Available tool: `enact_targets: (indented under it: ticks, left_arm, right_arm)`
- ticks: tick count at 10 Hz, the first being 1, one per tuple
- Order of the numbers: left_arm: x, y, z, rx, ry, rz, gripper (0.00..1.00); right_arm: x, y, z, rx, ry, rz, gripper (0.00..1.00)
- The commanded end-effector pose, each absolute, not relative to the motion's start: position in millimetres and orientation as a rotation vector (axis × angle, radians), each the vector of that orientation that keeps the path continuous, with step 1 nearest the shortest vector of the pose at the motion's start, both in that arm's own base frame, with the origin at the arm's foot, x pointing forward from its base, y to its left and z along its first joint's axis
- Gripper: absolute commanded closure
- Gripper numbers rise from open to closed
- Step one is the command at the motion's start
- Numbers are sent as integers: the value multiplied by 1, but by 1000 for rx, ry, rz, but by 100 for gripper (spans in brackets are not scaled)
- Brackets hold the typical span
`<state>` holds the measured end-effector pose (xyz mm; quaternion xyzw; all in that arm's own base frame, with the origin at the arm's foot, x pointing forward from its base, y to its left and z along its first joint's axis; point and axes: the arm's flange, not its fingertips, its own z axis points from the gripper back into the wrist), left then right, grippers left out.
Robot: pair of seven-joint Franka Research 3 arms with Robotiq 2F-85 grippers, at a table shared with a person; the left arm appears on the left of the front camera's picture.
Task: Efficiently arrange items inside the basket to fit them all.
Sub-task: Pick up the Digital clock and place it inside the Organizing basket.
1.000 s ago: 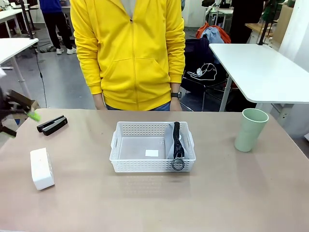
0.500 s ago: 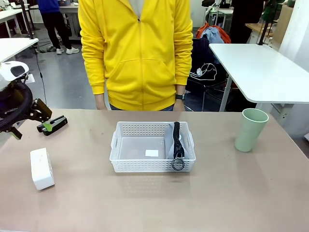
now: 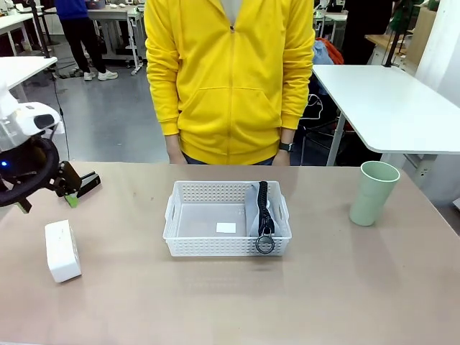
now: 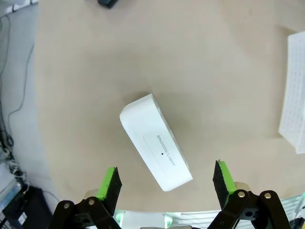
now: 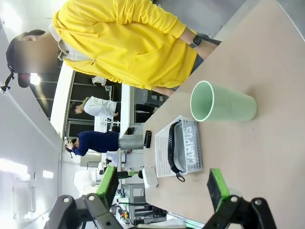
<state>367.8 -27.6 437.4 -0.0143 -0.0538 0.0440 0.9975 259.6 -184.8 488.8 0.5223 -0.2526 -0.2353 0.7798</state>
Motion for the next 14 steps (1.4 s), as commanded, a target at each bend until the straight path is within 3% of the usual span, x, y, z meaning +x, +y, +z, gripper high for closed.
enact_targets:
  ticks: [1,5,11,13,14]
  left_arm:
    - [346,-38,413,14,-104,141,0]
    - [337,-28,367,2,16,311,0]
    - [339,-25,365,1,50,314,0]
    - [339,-25,363,105,148,600,0]
    - [340,-26,363,81,115,675,0]
  right_arm:
    - [263,-185,490,1143,-577,-487,0]
    - [263,-185,490,1143,-577,-487,0]
    - [263,-185,490,1143,-577,-487,0]
    - [263,-185,490,1143,-577,-487,0]
    - [263,-185,490,1143,-577,-487,0]
